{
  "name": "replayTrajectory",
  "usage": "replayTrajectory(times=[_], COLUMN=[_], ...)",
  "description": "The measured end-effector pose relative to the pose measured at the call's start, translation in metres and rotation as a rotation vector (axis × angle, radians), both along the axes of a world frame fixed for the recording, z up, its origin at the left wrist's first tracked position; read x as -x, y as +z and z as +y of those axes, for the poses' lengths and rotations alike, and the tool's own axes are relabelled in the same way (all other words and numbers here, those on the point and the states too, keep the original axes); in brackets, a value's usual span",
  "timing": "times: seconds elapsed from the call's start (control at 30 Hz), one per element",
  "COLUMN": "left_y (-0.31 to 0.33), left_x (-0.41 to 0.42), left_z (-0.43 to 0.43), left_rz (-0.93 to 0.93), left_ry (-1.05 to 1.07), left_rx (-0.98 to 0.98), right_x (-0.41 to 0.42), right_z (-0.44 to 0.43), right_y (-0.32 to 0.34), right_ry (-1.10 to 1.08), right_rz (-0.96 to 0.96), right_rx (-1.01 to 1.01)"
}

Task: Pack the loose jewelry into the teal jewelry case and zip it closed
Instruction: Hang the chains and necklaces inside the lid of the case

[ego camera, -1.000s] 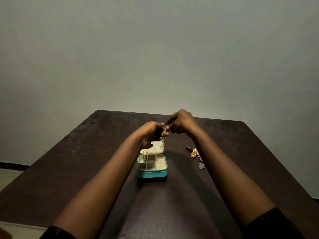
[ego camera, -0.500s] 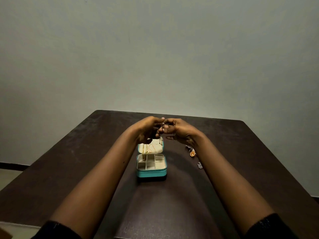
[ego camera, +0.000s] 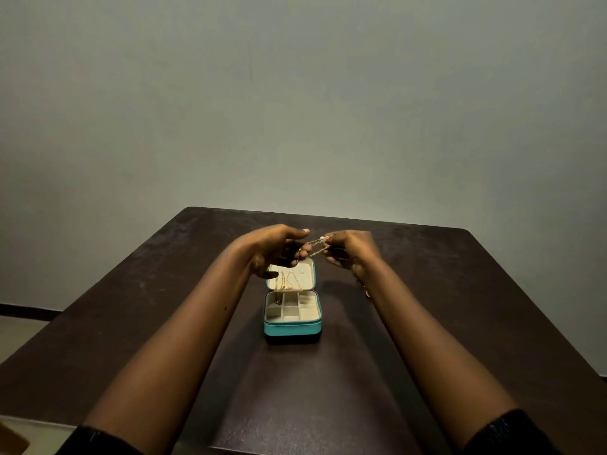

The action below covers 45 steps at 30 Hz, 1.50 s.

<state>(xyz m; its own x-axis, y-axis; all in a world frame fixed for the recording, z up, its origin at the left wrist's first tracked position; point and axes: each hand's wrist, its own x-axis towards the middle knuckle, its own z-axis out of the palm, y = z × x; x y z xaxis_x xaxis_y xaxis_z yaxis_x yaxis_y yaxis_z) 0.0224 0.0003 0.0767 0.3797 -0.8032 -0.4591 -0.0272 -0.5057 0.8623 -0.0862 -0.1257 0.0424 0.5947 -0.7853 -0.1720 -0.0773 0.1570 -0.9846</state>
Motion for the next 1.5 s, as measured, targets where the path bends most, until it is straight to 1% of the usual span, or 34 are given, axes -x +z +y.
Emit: replayTrajectory(times=[0.07, 0.13, 0.2, 0.27, 0.37, 0.47, 0.57, 0.7, 0.8, 0.87, 0.93, 1.0, 1.13, 1.23, 1.3, 1.4, 1.43, 1.5], left_y=[-0.002, -0.005, -0.006, -0.006, -0.011, -0.02, -0.024, -0.019, -0.015, -0.011, -0.006, -0.003, 0.0, -0.001, -0.001, -0.002, -0.003, -0.006], left_x=[0.0, -0.001, 0.0, 0.002, 0.003, 0.002, 0.003, 0.002, -0.001, -0.001, 0.001, 0.001, -0.002, -0.008, -0.009, -0.008, -0.009, -0.014], left_z=[0.001, 0.0, 0.001, 0.001, -0.002, -0.009, -0.016, -0.023, -0.027, -0.027, -0.027, -0.026, -0.023, -0.019, -0.015, -0.01, -0.01, -0.009], left_rz=[-0.007, 0.016, 0.039, 0.054, 0.119, 0.201, 0.182, 0.057, -0.06, -0.156, -0.223, -0.266, -0.292, -0.323, -0.333, -0.437, -0.444, -0.384], left_ry=[-0.028, -0.047, -0.048, -0.038, -0.02, 0.016, 0.065, 0.08, 0.007, -0.049, -0.085, -0.082, -0.011, 0.024, 0.003, -0.07, -0.081, -0.109], left_rx=[0.051, 0.165, 0.294, 0.388, 0.48, 0.54, 0.575, 0.486, 0.396, 0.338, 0.297, 0.271, 0.276, 0.251, 0.173, 0.02, 0.018, 0.08], right_x=[0.0, 0.0, 0.002, 0.004, 0.007, 0.007, 0.008, 0.01, 0.009, 0.007, 0.006, 0.004, 0.001, 0.0, -0.001, -0.004, -0.005, -0.007], right_z=[0.001, 0.001, 0.002, 0.003, 0.008, 0.011, 0.012, 0.01, 0.011, 0.013, 0.015, 0.017, 0.02, 0.019, 0.017, 0.013, 0.011, 0.009], right_y=[-0.003, -0.006, -0.008, -0.011, -0.016, -0.021, -0.021, -0.02, -0.016, -0.011, -0.007, -0.003, -0.001, -0.005, -0.006, -0.008, -0.01, -0.015], right_ry=[-0.062, -0.099, -0.072, -0.01, 0.046, 0.062, 0.102, 0.173, 0.164, 0.155, 0.172, 0.182, 0.181, 0.113, 0.065, -0.013, -0.033, -0.049], right_rz=[-0.002, 0.006, 0.039, 0.105, 0.183, 0.194, 0.188, 0.188, 0.177, 0.075, -0.039, -0.086, -0.048, -0.026, -0.023, -0.035, -0.026, 0.004], right_rx=[-0.056, -0.091, -0.104, -0.066, 0.033, 0.086, 0.084, 0.087, 0.206, 0.299, 0.328, 0.337, 0.346, 0.345, 0.322, 0.222, 0.195, 0.163])
